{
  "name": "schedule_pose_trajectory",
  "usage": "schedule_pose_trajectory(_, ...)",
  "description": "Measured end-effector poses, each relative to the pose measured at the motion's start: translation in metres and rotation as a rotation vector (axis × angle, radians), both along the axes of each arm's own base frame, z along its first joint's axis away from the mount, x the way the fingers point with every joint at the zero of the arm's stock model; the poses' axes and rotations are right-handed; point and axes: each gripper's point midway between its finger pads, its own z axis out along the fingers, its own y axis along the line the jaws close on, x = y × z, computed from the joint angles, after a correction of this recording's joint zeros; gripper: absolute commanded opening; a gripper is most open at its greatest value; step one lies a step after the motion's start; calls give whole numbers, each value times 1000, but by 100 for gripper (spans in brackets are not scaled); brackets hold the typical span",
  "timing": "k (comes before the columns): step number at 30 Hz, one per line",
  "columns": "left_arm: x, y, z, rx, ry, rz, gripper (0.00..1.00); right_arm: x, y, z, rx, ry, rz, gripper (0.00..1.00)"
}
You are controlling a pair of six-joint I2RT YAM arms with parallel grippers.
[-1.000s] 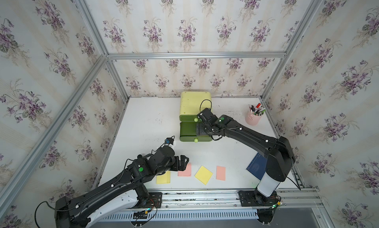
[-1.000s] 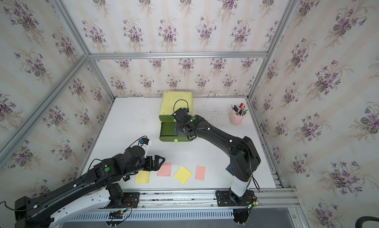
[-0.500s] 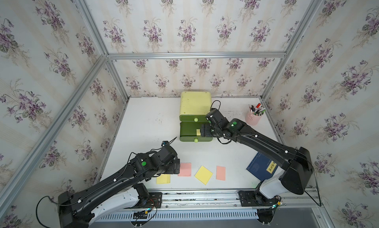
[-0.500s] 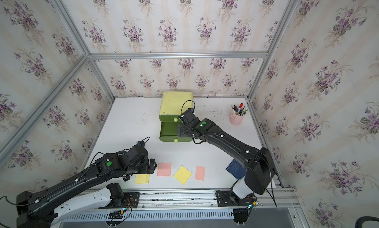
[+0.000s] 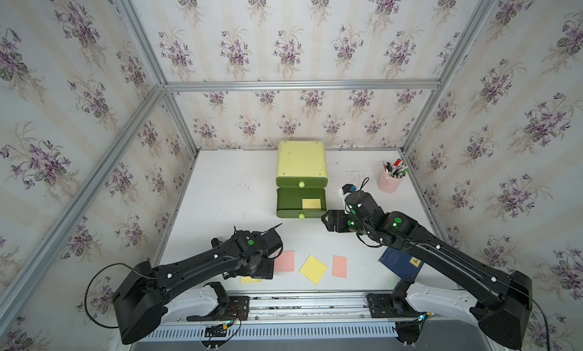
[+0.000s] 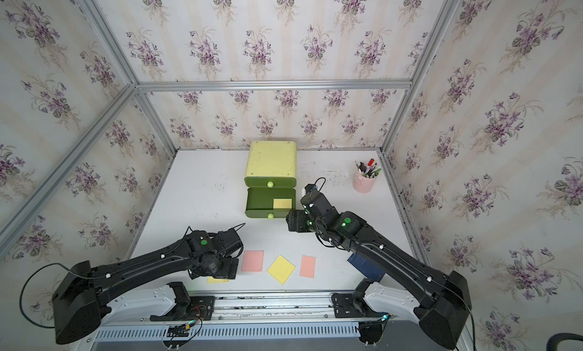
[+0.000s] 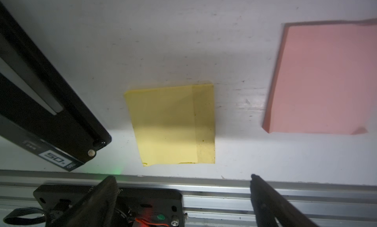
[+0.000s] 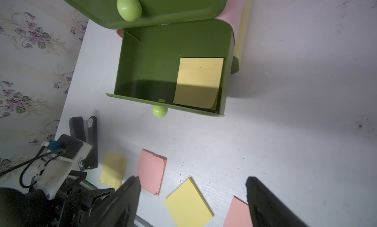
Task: Please put the sticky notes in the drawer by color
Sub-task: Place the sticky notes in the drawer, then pick up the sticky notes from the center of the board.
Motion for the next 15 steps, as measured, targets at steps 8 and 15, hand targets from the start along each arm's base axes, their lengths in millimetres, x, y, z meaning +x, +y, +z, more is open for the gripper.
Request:
schedule_pose_trajectory(8, 4, 10, -27, -29, 22, 43, 100, -3, -1, -23, -3, 27, 8, 85)
schedule_pose_trajectory(15, 6, -2, -40, -46, 72, 6, 93, -5, -5, -28, 8, 27, -2, 85)
